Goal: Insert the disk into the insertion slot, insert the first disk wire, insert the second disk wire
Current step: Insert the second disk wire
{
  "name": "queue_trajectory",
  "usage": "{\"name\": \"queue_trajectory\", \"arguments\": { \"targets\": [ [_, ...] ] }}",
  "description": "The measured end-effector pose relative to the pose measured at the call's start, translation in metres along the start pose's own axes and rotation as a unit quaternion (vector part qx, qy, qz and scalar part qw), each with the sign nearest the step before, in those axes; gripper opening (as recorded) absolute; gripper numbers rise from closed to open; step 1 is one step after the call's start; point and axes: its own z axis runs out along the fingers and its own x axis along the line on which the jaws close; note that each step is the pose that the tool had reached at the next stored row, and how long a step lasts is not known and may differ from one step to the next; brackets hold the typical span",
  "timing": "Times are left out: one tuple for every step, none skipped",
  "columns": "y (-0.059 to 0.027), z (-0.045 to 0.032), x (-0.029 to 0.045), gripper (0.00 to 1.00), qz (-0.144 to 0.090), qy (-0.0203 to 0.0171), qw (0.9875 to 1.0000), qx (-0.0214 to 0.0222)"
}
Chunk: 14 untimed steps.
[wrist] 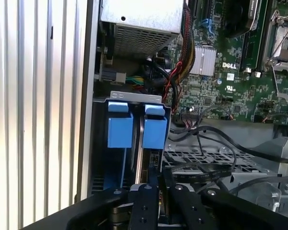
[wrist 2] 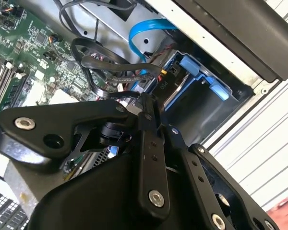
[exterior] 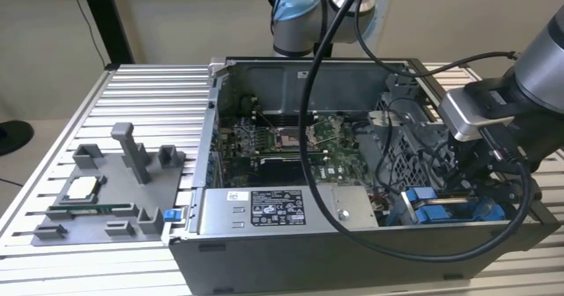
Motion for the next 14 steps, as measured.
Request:
{"name": "queue_trajectory", "arguments": {
  "targets": [
    [0.0,0.0004,0.0,0.0,0.001,0.0,1.0,0.0006],
    [0.0,0.0009,0.0,0.0,0.001,0.0001,1.0,0.001],
    [0.0001,0.0014,-0.0001,0.0,0.001,0.0001,1.0,0.0014],
    [0.0001,0.0019,-0.0001,0.0,0.002,0.0001,1.0,0.0018],
    [0.0001,0.0025,-0.0001,0.0,0.003,0.0002,1.0,0.0021],
    [0.0002,0.0031,-0.0002,0.0,0.003,0.0002,1.0,0.0023],
    [0.0002,0.0037,-0.0004,0.0,0.004,0.0002,1.0,0.0025],
    [0.0002,0.0041,-0.0006,0.0,0.004,0.0004,1.0,0.0026],
    [0.0002,0.0045,-0.0009,0.0,0.005,0.0006,1.0,0.0027],
    [0.0003,0.005,-0.001,0.0,0.006,0.0006,1.0,0.0029],
    [0.0003,0.0056,-0.001,0.0,0.006,0.0008,1.0,0.0032],
    [0.0004,0.0064,-0.0008,0.0,0.006,0.001,1.0,0.0036],
    [0.0005,0.0074,-0.0006,0.0,0.007,0.0012,1.0,0.004],
    [0.0005,0.0078,-0.0006,0.0,0.007,0.0012,1.0,0.0042]
  ]
}}
